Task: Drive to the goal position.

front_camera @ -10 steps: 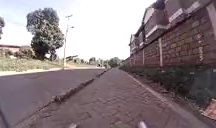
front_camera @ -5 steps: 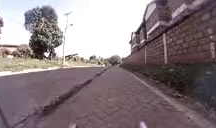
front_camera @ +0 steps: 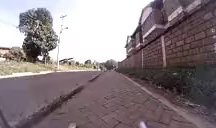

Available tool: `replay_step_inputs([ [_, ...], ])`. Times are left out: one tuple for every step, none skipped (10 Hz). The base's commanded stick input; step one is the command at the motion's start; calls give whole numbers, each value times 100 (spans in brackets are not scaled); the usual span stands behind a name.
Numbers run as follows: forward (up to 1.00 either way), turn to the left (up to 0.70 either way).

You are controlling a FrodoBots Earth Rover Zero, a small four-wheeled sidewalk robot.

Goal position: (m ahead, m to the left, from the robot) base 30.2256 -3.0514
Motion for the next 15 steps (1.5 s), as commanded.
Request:
replay_step_inputs([
  [100, 0],
  [100, 0],
  [100, 0],
  [100, 0],
  [100, 0],
  [100, 0],
  [100, 0],
  [100, 0],
  [100, 0],
  [100, 0],
  [100, 0],
  [100, 0],
  [100, 0],
  [100, 0],
  [100, 0],
])
